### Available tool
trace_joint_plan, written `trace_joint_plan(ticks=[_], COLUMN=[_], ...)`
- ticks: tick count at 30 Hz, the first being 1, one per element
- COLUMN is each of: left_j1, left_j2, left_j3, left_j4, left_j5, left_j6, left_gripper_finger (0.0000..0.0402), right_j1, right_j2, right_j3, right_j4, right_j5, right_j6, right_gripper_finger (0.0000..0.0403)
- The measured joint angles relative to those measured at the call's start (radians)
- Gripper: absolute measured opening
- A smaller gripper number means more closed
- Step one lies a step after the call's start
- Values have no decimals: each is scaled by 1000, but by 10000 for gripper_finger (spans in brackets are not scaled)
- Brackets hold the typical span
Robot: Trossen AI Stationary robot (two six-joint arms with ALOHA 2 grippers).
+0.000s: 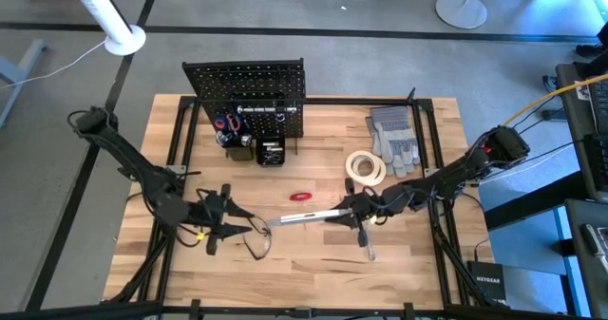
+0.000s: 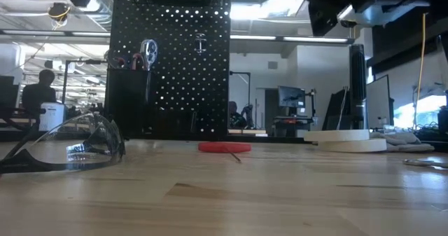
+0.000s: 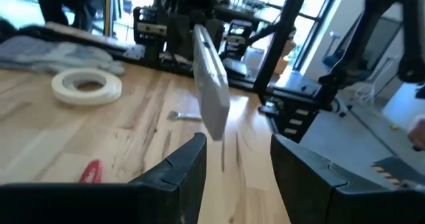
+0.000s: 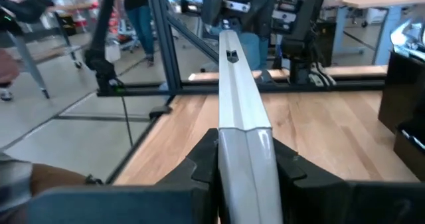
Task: Hang tools onto peg board
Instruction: Put the spirit level on the peg board
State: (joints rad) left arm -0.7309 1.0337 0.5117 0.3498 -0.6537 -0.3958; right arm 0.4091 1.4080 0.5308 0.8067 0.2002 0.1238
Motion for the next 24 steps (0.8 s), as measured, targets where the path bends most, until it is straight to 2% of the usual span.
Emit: trace_joint_plan(ticks=[5,12,15,20,24], left_j1=[0,24,25,33,51], left_j2=[-55,-144,-177,-236,-266], left_j3=[0,0,0,0,1], left_j4=[-2,-1,-3,-2,1], left_j5=[-2,-5,-6,-141,-225], left_j6=[75,170,216,305,365], left_gripper_finger=[154,154,154,154,154], right_j1=[2,-27,-34,-120,-223], right_j2=[-80,-145,-145,-144,-141], right_j3=[42,270,318,395,537], right_j4=[-110,-473,-560,-561,-638], right_j5=[-29,-45,-24,-16,-49], right_j6=[-25,-173,-223,-336,-444], right_gripper_finger=[64,64,64,64,64])
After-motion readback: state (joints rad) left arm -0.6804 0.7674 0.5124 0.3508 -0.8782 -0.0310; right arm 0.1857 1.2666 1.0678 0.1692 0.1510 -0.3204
